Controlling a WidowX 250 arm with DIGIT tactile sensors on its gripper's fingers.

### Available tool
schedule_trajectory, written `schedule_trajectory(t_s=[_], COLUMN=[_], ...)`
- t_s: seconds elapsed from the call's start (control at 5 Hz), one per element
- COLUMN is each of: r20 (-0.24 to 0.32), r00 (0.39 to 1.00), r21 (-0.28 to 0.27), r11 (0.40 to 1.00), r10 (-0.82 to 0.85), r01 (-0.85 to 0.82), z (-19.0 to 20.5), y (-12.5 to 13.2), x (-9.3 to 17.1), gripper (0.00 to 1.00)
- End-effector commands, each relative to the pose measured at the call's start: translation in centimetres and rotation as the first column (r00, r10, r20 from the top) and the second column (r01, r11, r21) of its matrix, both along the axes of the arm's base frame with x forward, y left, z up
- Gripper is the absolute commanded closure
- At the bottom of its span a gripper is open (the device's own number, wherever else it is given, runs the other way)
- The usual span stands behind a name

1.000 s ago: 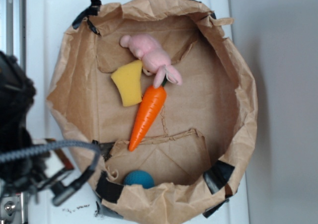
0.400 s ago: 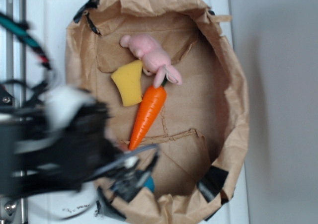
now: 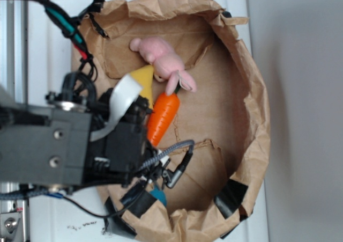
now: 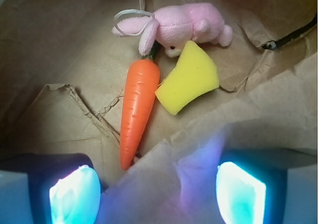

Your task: Grab the carrot.

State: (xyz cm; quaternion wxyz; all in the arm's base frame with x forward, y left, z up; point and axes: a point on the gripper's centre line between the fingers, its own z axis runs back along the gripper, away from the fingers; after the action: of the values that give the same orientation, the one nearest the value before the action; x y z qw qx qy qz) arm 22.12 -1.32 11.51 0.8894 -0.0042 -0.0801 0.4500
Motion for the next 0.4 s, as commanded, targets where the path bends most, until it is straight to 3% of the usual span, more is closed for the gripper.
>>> schedule_trajectory(t_s=[0.0,0.2], r20=[0.049,-0.012], r00=[0.997,0.996], r21=[-0.004,-0.044], r11=[0.999,0.995], r10=[0.053,0.093], r01=[-0.053,-0.093], z=[4.5,6.6], y=[0.4,0.2], x=[1.3,3.0], gripper=[0.00,0.00])
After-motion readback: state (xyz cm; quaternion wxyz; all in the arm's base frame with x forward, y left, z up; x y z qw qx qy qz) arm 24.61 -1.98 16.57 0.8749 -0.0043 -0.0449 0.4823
